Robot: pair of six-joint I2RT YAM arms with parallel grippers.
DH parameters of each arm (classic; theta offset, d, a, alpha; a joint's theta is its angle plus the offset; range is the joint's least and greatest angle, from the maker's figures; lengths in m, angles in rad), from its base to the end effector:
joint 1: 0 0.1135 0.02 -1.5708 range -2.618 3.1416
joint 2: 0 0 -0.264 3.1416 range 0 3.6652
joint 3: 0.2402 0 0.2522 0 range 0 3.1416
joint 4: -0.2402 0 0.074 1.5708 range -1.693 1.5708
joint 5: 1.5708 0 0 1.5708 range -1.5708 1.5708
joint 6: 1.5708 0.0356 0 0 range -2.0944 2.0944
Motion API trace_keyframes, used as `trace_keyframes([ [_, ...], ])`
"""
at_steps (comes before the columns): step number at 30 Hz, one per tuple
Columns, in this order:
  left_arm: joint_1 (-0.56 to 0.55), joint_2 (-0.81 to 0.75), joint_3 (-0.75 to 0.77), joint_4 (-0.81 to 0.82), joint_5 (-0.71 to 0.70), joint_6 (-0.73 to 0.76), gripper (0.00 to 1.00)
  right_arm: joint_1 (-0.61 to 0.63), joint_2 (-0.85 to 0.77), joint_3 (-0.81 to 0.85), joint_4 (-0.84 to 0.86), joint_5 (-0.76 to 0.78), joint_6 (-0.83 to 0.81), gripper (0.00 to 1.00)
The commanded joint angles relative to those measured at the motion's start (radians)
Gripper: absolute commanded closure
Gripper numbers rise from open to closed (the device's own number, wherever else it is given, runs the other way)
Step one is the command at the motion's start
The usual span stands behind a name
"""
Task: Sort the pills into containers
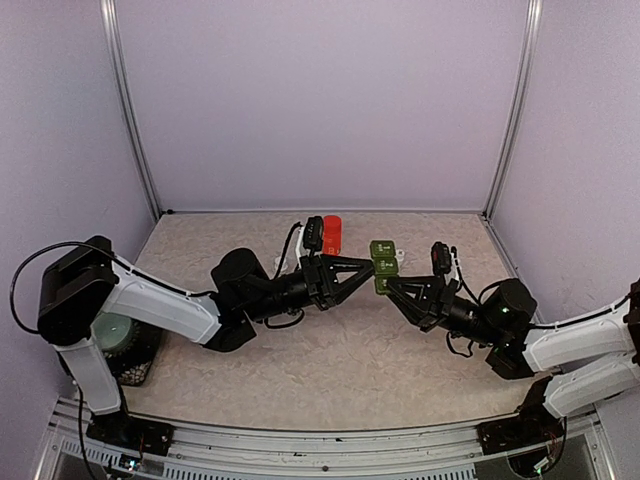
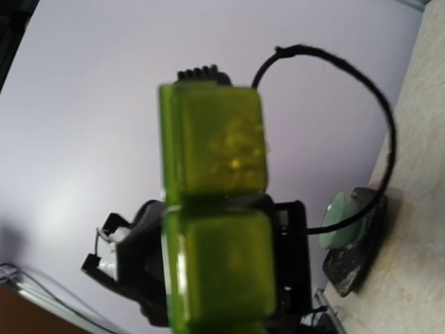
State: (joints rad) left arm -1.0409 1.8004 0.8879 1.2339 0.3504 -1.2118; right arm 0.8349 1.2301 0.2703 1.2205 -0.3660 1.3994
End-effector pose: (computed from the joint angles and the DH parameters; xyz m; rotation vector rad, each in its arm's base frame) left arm 0.1812 -0.3335 0.2474 0.2496 1.5940 -2.0813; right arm 0.1416 0.1754 0.2237 0.0772 1.6827 2.0490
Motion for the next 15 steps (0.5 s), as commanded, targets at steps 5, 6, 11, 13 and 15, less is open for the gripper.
trace_keyframes([
  [5,-0.022,-0.074,0.064,-0.126,0.01,0.047,0.76,0.032,-0.053,0.01,-0.334,-0.075,-0.123,1.0],
  [6,-0.021,-0.073,0.064,-0.129,0.011,0.047,0.76,0.032,-0.06,0.014,-0.348,-0.077,-0.131,1.0],
  [11,-0.022,-0.057,0.062,-0.123,0.01,0.022,0.75,0.033,-0.102,0.055,-0.448,-0.076,-0.19,1.0],
  [13,-0.021,-0.048,0.069,-0.147,0.009,0.012,0.76,0.033,-0.11,0.067,-0.457,-0.08,-0.202,1.0],
  [15,-0.018,-0.04,0.063,-0.143,0.011,-0.001,0.75,0.033,-0.132,0.069,-0.467,-0.069,-0.207,1.0],
])
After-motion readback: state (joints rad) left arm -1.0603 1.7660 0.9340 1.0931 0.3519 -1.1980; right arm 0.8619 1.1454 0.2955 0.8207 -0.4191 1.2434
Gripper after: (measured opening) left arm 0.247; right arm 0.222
